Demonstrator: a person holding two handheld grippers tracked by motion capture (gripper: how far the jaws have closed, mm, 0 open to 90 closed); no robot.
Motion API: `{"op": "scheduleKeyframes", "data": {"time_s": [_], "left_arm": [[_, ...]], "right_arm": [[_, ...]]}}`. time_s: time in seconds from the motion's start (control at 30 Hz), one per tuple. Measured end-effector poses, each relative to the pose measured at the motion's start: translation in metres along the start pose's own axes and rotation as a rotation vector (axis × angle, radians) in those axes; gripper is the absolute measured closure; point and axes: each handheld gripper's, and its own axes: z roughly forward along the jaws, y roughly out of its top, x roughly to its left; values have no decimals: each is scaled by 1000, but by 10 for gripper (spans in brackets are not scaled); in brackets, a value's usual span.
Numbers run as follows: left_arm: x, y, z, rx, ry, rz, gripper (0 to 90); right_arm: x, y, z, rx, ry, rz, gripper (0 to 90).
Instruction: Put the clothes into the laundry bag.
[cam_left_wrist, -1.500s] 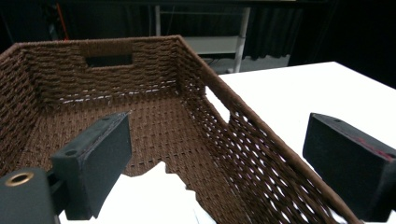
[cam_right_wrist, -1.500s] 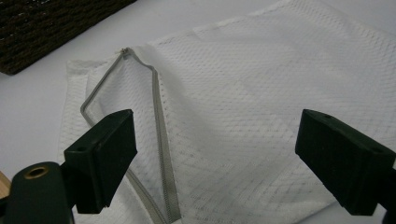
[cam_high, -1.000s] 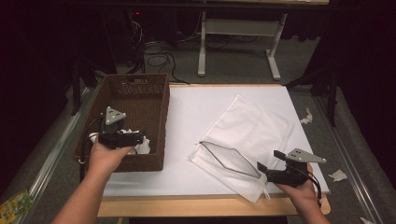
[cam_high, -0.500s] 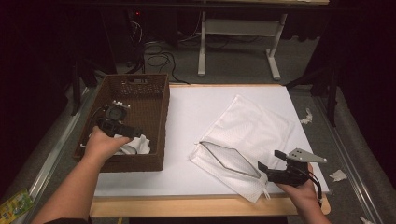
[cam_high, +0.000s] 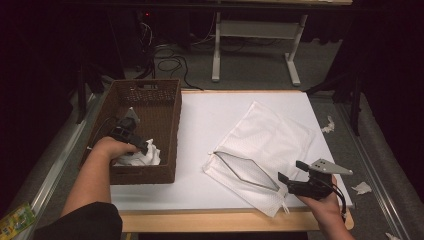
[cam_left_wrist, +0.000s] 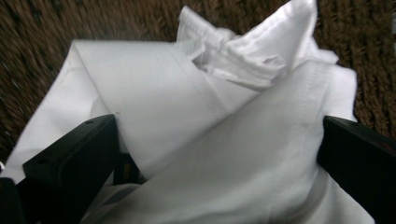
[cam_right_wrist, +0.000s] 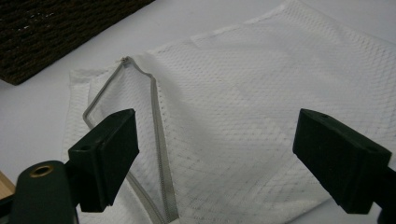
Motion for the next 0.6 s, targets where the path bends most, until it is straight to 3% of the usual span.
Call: {"op": "scheduleKeyframes", "data": {"time_s": [0.13, 0.27, 0.33, 0.4, 0.6], "left_arm": [[3, 3, 8, 78, -33, -5, 1], [5, 7, 16, 101, -48, -7, 1], [4, 8, 19, 109, -36, -3, 2], [4, 10, 24, 83, -17, -12, 0], [-4, 14, 37, 71, 73, 2, 0]], "right_arm": [[-2, 0, 0, 2, -4, 9, 151], [-1, -1, 1, 4, -5, 9, 151], [-1, -1, 2, 4, -4, 3, 151], [-2, -1, 2, 4, -5, 1, 152], [-6, -1, 0, -4, -3, 36, 152]]}}
